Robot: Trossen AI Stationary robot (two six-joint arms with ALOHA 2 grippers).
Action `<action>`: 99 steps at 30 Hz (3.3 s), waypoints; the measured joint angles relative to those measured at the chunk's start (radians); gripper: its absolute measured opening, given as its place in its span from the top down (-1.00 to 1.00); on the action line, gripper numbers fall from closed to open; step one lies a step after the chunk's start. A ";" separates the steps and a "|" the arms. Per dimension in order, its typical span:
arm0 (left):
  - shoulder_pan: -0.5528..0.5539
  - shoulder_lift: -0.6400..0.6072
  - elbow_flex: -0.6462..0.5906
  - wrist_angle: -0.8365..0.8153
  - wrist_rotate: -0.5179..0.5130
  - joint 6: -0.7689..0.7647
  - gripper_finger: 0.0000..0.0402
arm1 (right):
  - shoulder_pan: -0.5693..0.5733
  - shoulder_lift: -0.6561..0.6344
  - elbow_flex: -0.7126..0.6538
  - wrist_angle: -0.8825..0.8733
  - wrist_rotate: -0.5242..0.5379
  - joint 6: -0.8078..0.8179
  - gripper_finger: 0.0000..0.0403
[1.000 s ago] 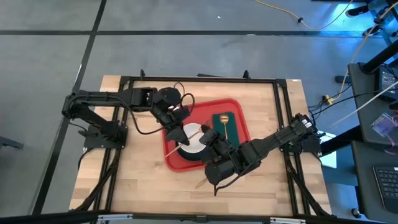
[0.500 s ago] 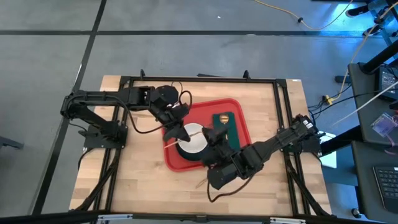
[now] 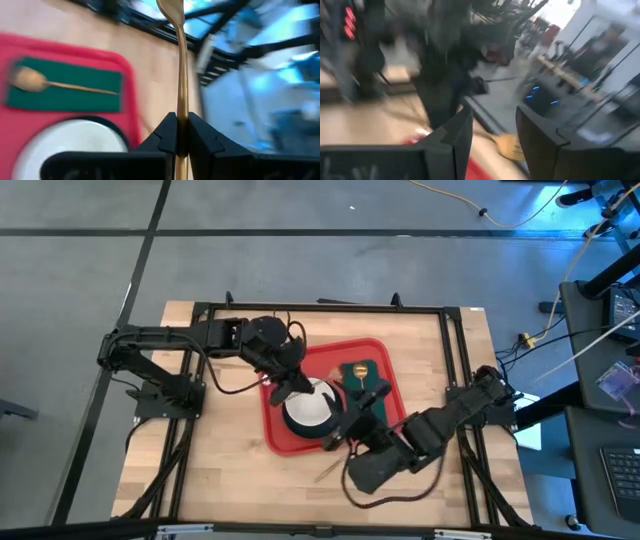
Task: Set up tray
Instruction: Put the gold fork to the right of the gold spoon on the green napkin on the red tray
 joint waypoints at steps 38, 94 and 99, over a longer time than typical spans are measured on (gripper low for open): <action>-0.217 0.118 0.000 0.948 -1.326 1.564 0.91 | -0.130 0.017 0.094 0.017 0.223 0.177 0.20; -0.134 0.117 0.000 1.491 -0.926 1.842 0.91 | -0.264 -0.021 0.245 0.996 -0.185 -0.935 0.24; -0.134 0.117 0.000 1.490 -0.924 1.851 0.91 | -0.266 -0.021 0.244 0.996 -0.196 -0.923 0.43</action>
